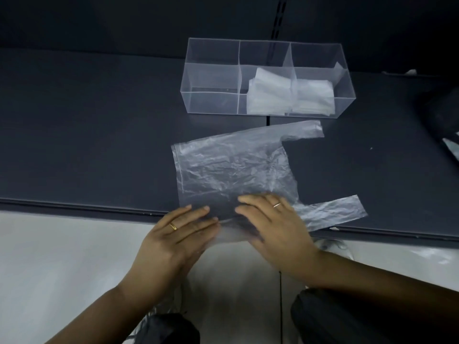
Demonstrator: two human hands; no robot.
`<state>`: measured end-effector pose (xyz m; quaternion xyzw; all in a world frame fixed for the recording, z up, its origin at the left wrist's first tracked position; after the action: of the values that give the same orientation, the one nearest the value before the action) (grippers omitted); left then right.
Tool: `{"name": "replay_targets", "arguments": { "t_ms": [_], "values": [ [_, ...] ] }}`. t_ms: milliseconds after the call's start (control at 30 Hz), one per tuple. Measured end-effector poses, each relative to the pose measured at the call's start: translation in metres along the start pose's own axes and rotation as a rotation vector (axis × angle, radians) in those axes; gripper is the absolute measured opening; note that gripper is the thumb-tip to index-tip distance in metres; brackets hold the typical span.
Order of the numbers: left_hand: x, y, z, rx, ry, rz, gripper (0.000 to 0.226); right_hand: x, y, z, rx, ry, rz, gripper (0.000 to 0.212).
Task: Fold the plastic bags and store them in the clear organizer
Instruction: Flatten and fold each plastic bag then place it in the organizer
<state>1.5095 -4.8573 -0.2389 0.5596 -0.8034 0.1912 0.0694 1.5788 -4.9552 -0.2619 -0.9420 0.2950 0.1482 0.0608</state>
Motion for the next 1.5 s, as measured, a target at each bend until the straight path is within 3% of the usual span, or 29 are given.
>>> {"name": "replay_targets", "arguments": {
  "t_ms": [100,200,333,400,500,600,733,833,933,1000,1067,1200,1367,1433,1500],
  "values": [
    [-0.024,-0.006,-0.01,-0.116,0.262,-0.231,0.031,0.028,0.014,-0.029,0.094,-0.048,0.084,0.014],
    [-0.059,0.006,-0.012,-0.257,0.616,-0.52,0.02,0.069,0.035,-0.049,0.013,-0.123,0.236,0.02],
    [-0.09,0.011,-0.019,-0.329,0.784,-0.623,0.022,0.097,0.05,-0.074,-0.083,-0.473,0.276,0.018],
    [-0.108,0.006,-0.027,-0.264,0.884,-0.687,0.024,0.103,0.048,-0.087,-0.08,-0.584,0.237,0.024],
    [-0.137,-0.005,-0.031,-0.14,0.891,-0.808,0.023,0.13,0.035,-0.095,-0.007,-0.689,0.3,0.026],
    [-0.162,-0.015,-0.017,-0.039,0.892,-0.924,0.01,0.18,0.024,-0.078,0.136,-0.792,0.545,0.022],
    [-0.185,-0.018,0.001,0.02,0.722,-1.014,0.016,0.224,0.012,-0.042,0.174,-0.767,0.759,0.015],
    [-0.191,-0.021,0.003,-0.003,0.549,-1.011,0.024,0.234,0.002,-0.037,0.203,-0.651,0.778,0.018],
    [-0.18,-0.028,-0.012,0.088,0.244,-0.96,0.014,0.238,-0.002,-0.037,0.191,-0.539,0.787,0.025],
    [-0.147,-0.043,-0.027,0.208,-0.005,-0.745,0.012,0.239,-0.003,-0.037,0.184,-0.506,0.792,0.026],
    [-0.11,-0.055,-0.016,0.189,-0.116,-0.499,0.017,0.238,-0.004,-0.037,0.178,-0.475,0.8,0.024],
    [-0.088,-0.055,0.011,0.048,-0.245,-0.336,0.034,0.236,-0.006,-0.039,0.174,-0.426,0.826,0.023],
    [-0.064,-0.042,-0.004,0.171,-0.277,-0.146,0.035,0.236,-0.007,-0.04,0.143,-0.391,0.843,0.024],
    [-0.056,-0.046,0.007,0.084,-0.242,-0.1,0.034,0.235,-0.007,-0.041,0.136,-0.385,0.846,0.024],
    [-0.064,-0.051,0.022,-0.044,-0.221,-0.176,0.035,0.235,-0.008,-0.041,0.13,-0.4,0.842,0.026]
  ]
}}
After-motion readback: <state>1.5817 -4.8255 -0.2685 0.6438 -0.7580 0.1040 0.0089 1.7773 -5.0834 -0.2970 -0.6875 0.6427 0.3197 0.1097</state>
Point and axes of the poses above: each hand's wrist, its own y-axis away from the middle knuckle, its own z-axis out of the palm, x = y × z, the point moved 10 cm from there along -y, towards the middle knuckle, and after that the axes turned 7 degrees about -x, right-handed, at the moved point
